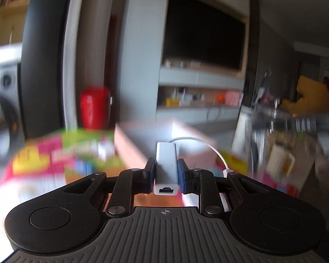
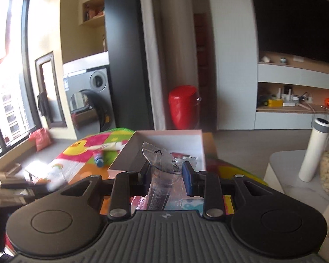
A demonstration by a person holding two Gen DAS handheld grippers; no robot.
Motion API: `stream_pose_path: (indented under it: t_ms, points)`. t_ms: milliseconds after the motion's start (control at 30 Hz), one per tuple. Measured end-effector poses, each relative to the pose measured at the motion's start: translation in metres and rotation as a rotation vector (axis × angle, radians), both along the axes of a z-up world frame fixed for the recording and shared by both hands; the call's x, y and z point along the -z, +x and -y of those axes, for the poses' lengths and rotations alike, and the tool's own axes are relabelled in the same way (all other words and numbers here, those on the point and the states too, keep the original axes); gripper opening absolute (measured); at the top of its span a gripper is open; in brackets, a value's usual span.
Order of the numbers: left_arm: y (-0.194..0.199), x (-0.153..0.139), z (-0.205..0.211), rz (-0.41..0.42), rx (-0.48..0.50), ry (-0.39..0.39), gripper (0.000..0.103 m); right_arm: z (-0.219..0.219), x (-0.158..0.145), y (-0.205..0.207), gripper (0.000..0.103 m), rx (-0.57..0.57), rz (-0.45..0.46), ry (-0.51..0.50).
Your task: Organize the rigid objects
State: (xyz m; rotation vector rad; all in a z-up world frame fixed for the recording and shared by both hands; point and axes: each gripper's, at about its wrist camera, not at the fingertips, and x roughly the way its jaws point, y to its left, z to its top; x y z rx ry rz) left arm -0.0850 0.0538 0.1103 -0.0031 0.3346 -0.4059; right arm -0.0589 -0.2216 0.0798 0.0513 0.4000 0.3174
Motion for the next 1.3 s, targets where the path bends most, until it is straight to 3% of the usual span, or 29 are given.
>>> stream_pose_path:
  t_ms: [133, 200, 267, 400, 567, 733, 800, 933, 1000, 1133, 1300]
  points:
    - [0.041, -0.045, 0.017, 0.105, -0.024, 0.001, 0.025, 0.008, -0.001, -0.001, 0.029, 0.010, 0.027, 0.012]
    - [0.075, -0.057, 0.026, 0.118, -0.061, -0.042, 0.025, 0.008, 0.001, 0.000, 0.029, 0.010, 0.037, 0.011]
    - [0.114, -0.056, 0.032, 0.062, -0.085, -0.111, 0.026, 0.009, 0.003, -0.002, 0.029, 0.012, 0.037, 0.009]
    - [0.159, -0.023, 0.024, -0.109, -0.088, -0.282, 0.026, 0.012, 0.008, -0.004, 0.029, 0.035, 0.023, -0.013]
    - [0.139, 0.014, 0.004, -0.177, -0.091, -0.276, 0.026, 0.024, 0.012, 0.003, 0.029, 0.072, -0.009, -0.030]
    - [0.100, 0.043, -0.029, -0.240, -0.169, -0.112, 0.026, 0.024, -0.014, 0.027, 0.029, 0.017, 0.005, 0.076]
    - [0.093, 0.056, -0.045, -0.282, -0.213, -0.081, 0.026, 0.018, -0.034, 0.049, 0.029, -0.007, 0.015, 0.125]
    - [0.088, 0.063, -0.071, -0.321, -0.275, -0.133, 0.026, -0.017, -0.068, 0.115, 0.029, -0.023, 0.005, 0.123]
    - [0.086, 0.067, -0.080, -0.328, -0.310, -0.146, 0.026, -0.043, -0.071, 0.154, 0.030, -0.049, -0.090, 0.064]
    - [0.089, 0.081, -0.099, -0.334, -0.380, -0.187, 0.026, -0.074, -0.050, 0.201, 0.032, -0.035, -0.275, 0.023]
    - [0.104, 0.093, -0.123, -0.279, -0.465, -0.266, 0.026, -0.107, -0.024, 0.213, 0.038, -0.063, -0.336, -0.045]
